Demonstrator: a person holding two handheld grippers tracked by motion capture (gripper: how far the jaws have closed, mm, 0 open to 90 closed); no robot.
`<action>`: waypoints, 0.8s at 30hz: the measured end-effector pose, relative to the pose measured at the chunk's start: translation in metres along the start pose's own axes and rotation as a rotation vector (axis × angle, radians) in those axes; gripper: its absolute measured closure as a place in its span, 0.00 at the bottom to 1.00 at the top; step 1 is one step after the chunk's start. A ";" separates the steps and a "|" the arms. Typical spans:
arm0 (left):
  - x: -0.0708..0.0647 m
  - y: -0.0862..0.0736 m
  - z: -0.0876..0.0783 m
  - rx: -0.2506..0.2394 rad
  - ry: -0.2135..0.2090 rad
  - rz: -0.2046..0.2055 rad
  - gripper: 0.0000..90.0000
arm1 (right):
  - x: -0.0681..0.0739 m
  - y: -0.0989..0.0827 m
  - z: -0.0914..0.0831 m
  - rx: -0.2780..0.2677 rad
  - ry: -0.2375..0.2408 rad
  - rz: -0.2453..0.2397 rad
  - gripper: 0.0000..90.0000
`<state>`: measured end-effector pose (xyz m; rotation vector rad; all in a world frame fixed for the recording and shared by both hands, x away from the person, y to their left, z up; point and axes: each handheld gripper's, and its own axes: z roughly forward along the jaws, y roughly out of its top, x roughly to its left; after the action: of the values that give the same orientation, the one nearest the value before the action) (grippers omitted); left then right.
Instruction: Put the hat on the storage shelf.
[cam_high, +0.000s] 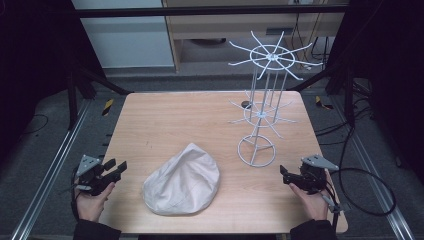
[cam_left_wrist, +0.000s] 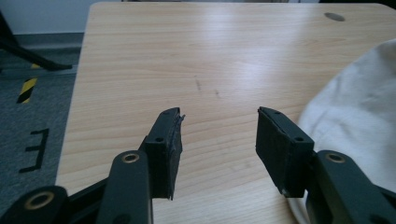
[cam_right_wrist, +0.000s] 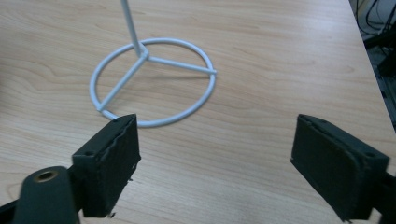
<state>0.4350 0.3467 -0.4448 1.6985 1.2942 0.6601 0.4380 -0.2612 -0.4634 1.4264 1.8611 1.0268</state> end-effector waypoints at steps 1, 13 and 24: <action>0.000 0.000 0.000 0.000 0.000 0.000 0.56 | 0.001 0.001 -0.001 -0.004 0.006 -0.002 0.20; -0.032 0.020 -0.009 0.041 -0.130 0.090 0.47 | 0.012 0.001 -0.002 0.000 0.039 -0.025 0.23; -0.060 0.038 -0.010 0.087 -0.203 0.189 0.41 | 0.020 -0.005 0.000 -0.007 0.046 -0.063 0.29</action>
<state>0.4257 0.2906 -0.4015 1.9224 1.0422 0.5296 0.4304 -0.2423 -0.4675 1.3418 1.9209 1.0420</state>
